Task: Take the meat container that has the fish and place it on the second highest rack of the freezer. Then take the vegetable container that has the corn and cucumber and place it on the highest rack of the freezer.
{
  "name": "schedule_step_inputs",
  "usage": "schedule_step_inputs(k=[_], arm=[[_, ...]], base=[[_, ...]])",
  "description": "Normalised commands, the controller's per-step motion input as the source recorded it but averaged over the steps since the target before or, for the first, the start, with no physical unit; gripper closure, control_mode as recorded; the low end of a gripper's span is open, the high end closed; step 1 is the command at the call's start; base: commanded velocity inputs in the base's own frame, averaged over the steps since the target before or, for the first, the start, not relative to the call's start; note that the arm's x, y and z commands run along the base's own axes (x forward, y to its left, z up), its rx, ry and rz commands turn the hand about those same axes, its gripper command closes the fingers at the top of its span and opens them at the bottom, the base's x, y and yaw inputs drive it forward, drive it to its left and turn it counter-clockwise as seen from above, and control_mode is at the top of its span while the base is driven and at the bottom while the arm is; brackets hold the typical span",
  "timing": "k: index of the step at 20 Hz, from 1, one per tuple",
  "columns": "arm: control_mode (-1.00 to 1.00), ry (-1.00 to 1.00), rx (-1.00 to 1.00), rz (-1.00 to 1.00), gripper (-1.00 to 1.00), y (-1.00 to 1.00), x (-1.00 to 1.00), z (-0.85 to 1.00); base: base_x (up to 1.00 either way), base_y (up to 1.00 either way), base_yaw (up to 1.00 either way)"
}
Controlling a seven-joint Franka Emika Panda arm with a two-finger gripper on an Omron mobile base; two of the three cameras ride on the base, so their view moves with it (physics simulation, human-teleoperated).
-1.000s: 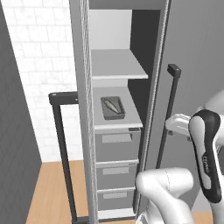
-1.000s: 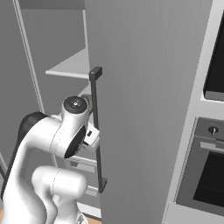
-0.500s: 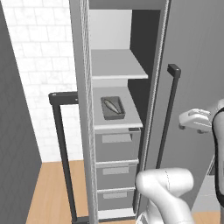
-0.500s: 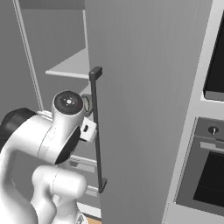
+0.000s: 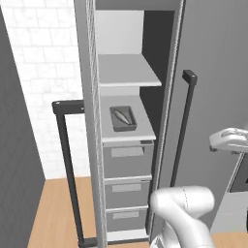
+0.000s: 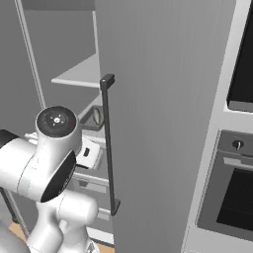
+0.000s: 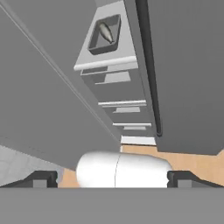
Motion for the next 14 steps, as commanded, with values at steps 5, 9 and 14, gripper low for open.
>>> schedule_step_inputs(k=[5, 9, 14], arm=[[1.00, 0.00, 0.00, 0.00, -1.00, 0.00, 0.00, 0.00], [1.00, 0.00, 0.00, 0.00, -1.00, 0.00, 0.00, 0.00], [1.00, 0.00, 0.00, 0.00, -1.00, 0.00, 0.00, 0.00]], base=[[0.15, -0.83, -0.02], [0.14, -1.00, 0.00], [0.01, -1.00, 0.00]])
